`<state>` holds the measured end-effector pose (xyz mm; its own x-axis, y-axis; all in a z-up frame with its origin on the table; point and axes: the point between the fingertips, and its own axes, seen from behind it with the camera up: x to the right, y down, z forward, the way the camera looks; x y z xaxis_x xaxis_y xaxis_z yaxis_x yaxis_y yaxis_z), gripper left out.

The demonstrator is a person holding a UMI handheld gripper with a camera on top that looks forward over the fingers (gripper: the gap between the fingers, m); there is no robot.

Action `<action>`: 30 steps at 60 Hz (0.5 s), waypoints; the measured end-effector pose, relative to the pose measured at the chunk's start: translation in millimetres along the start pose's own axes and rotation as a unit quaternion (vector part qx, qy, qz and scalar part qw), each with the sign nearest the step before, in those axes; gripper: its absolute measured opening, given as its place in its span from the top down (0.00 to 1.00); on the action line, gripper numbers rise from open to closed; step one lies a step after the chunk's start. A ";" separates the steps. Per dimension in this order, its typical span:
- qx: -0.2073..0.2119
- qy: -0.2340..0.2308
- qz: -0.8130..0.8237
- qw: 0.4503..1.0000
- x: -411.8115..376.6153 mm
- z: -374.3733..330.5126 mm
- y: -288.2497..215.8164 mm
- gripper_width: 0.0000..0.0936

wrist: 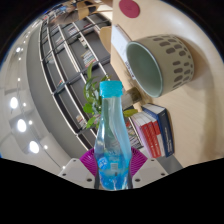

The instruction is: Pour water

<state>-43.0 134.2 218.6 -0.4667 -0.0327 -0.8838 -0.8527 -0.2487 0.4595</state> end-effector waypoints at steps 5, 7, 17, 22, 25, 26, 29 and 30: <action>0.004 -0.003 0.064 0.998 -1.3 0.4 -7.1 0.60; 0.007 -0.010 0.076 0.997 2.6 9.2 -12.2 0.60; 0.008 -0.003 0.092 0.996 6.2 11.1 -21.2 0.60; -0.004 0.017 0.065 0.998 11.0 9.2 -15.3 0.60; -0.023 0.035 0.012 0.999 11.5 8.2 -7.5 0.60; -0.028 0.040 -0.013 0.999 10.4 7.7 -5.6 0.58; -0.042 0.060 -0.121 0.990 7.6 2.4 -6.2 0.58; -0.049 0.069 -0.165 0.983 6.3 0.3 -4.8 0.58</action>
<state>-41.9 135.4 210.8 -0.1270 -0.0639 -0.9898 -0.9224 -0.3595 0.1415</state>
